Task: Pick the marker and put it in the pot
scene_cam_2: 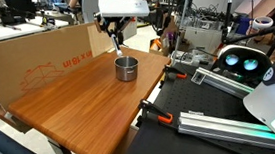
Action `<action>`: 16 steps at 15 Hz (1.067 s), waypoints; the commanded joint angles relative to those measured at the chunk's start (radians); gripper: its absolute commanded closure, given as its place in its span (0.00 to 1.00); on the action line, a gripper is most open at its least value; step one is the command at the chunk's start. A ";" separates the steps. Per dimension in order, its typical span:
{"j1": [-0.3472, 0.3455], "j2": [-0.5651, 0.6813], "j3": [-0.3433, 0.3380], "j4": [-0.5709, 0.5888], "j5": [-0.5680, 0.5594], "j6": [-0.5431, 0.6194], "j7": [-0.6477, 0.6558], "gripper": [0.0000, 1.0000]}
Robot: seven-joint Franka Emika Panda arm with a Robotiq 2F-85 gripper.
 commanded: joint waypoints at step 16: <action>0.019 0.070 -0.010 -0.061 -0.233 -0.018 0.221 0.34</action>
